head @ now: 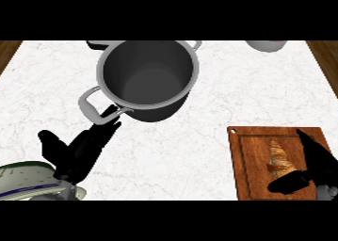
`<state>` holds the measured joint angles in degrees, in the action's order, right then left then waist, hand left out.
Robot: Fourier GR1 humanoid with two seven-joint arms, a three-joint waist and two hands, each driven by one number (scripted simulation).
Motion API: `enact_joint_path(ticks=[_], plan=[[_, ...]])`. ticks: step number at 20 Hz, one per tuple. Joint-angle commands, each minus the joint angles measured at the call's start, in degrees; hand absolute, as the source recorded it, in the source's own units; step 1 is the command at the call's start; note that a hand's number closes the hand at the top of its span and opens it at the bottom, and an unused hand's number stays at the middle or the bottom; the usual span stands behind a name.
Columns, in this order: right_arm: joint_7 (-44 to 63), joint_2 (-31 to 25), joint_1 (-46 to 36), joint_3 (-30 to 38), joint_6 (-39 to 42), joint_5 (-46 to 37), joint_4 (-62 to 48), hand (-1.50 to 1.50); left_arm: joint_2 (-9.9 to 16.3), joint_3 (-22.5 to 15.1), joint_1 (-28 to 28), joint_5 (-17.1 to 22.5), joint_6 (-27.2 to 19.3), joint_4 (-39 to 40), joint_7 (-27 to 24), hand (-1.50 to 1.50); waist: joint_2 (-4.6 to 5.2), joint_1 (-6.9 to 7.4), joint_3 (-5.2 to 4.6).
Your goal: Pick the croissant from the cutting board and place it in the pot
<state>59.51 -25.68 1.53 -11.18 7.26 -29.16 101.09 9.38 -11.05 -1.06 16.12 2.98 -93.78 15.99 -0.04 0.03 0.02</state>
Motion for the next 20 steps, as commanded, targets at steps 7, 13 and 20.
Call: enact_joint_path(ticks=[7, 13, 20], plan=[[-5.37, 3.76, -0.44, 4.41, 1.98, -4.91, -8.48, -1.50, -0.63, 2.76, 2.49, -0.36, 3.72, -1.30, -0.27, 0.00, 0.02, 0.06, -0.02], [-11.44, 4.48, -2.07, 8.42, 3.08, -2.55, -12.53, 1.50, -3.41, 3.43, -2.67, -2.50, 2.58, 5.06, -0.39, 0.00, 0.10, -0.07, -0.02], [-15.86, 7.94, -1.12, 5.41, 1.76, -6.81, -10.23, 1.50, -2.36, 4.31, 0.61, -2.81, 5.05, 1.79, -0.83, 0.00, 0.04, -0.06, -0.03]])
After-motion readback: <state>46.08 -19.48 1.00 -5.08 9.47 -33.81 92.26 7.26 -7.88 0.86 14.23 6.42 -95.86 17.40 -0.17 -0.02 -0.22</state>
